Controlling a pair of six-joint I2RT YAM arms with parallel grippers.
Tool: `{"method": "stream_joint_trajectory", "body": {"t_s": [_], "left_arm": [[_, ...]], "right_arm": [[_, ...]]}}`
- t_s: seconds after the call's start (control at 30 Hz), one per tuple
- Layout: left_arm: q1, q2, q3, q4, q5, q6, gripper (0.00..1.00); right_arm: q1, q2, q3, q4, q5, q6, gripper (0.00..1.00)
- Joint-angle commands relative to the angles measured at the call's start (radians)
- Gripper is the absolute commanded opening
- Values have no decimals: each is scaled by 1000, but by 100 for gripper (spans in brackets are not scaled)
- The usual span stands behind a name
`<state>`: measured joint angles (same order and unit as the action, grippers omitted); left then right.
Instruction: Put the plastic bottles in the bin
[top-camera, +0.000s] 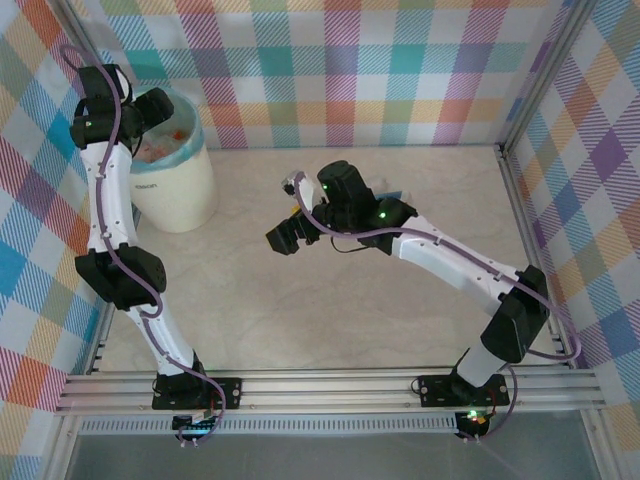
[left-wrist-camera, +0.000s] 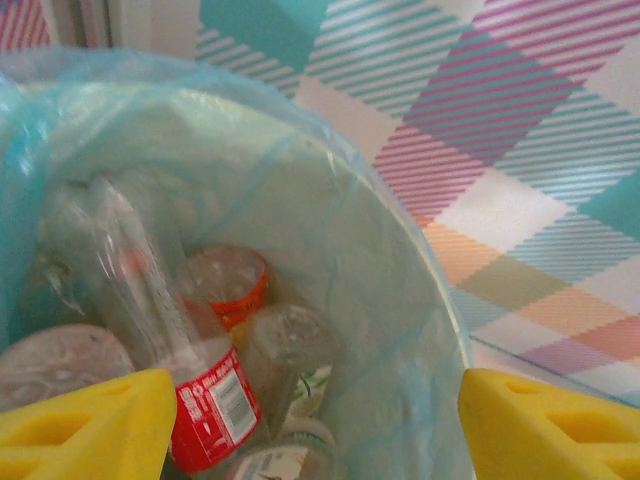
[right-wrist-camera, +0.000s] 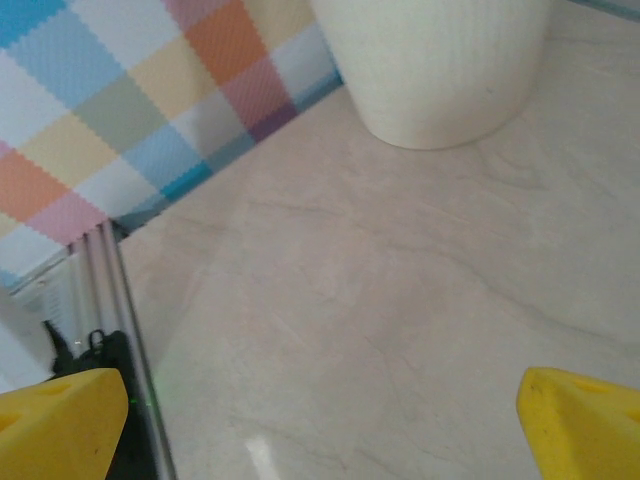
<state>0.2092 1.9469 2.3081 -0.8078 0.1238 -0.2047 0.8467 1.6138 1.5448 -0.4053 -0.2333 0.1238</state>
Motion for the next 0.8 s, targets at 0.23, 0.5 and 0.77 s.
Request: {"method": "stream_joint_trajectory", "body": {"t_s": [0.23,0.5,0.77], "left_arm": [[-183,-144,-31,-14,-30,50,74],[-439,-337,-281,133,-147,168,74],[-714,-512,-610,285,-274,230,74]], "right_arm": [[-212,114,116,-205,154,56,100],[-435,154,61,-207,174,277,97],[-581,235,-15,-149,186,469,96]]}}
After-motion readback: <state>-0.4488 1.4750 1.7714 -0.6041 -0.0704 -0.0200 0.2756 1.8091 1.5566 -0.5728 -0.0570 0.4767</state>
